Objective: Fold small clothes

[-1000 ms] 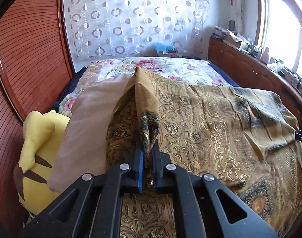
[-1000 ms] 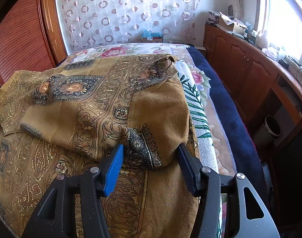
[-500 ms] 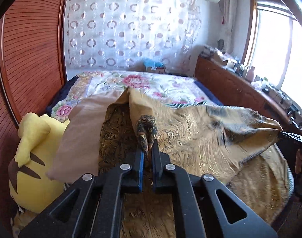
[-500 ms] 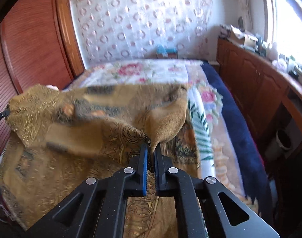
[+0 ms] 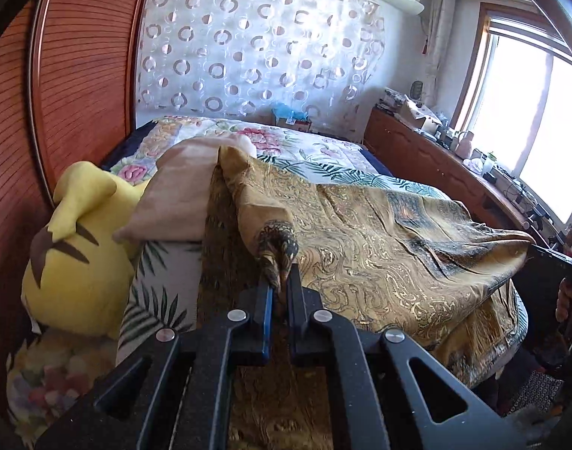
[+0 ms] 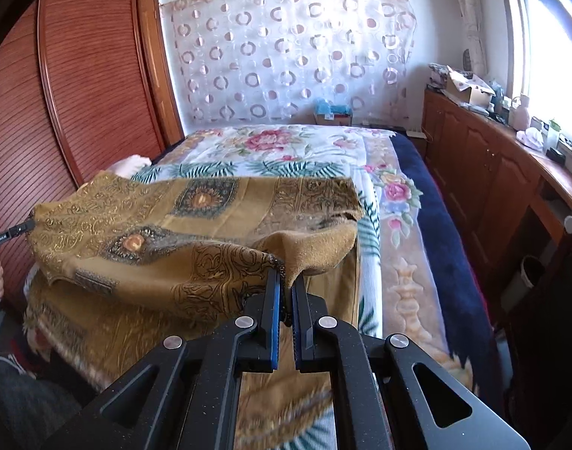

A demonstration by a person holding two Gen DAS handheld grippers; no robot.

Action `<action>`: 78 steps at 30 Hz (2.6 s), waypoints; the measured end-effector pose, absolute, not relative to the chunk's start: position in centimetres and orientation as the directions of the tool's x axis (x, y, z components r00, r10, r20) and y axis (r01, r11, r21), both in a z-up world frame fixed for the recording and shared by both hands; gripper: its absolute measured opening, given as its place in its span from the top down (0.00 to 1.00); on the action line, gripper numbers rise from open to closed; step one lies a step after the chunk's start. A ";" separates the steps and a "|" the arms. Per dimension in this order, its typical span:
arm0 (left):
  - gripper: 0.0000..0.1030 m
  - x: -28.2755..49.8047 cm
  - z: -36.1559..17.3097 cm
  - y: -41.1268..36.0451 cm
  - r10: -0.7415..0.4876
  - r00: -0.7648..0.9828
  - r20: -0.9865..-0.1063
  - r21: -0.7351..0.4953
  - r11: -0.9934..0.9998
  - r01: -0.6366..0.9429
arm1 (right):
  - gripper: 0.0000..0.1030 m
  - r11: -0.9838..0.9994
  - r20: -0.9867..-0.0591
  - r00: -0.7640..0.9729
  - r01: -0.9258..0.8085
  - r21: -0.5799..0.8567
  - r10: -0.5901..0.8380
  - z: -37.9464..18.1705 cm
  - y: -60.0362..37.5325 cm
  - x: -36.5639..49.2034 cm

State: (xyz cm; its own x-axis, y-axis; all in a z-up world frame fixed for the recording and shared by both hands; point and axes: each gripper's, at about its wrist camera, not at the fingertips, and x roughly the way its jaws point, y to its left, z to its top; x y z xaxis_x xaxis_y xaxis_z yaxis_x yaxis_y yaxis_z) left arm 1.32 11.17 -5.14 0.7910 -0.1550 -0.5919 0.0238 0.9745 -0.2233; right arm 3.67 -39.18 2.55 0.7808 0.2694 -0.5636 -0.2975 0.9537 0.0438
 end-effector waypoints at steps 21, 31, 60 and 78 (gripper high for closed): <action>0.93 -0.9 -9.9 11.1 -0.138 0.721 -0.679 -0.204 0.979 -0.004 | 0.95 0.958 -0.677 0.693 -0.279 0.062 0.246 0.7 -39.9 4.4; 0.93 -2.0 -8.8 10.8 -0.137 0.724 -0.676 -0.186 0.982 0.012 | 0.95 0.957 -0.645 0.730 -0.291 0.008 0.227 2.0 -39.2 3.9; 0.27 -0.9 -10.5 12.9 -0.032 0.721 -0.692 -0.139 0.986 -0.089 | 0.40 0.937 -0.639 0.721 -0.349 -0.004 0.266 -2.6 -30.4 6.6; 0.30 -0.6 -12.8 13.8 -0.059 0.695 -0.717 -0.175 0.980 -0.098 | 0.34 0.955 -0.592 0.774 -0.295 -0.021 0.226 -7.4 -28.9 7.7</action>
State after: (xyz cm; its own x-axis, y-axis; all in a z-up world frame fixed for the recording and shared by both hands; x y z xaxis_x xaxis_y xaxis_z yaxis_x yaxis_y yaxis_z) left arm -0.62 13.77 -12.76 0.6946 -0.0588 -0.7170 -0.0979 0.9797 -0.1752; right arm 7.74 -28.86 -7.40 0.7737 0.2260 -0.5919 -0.2949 0.9553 -0.0207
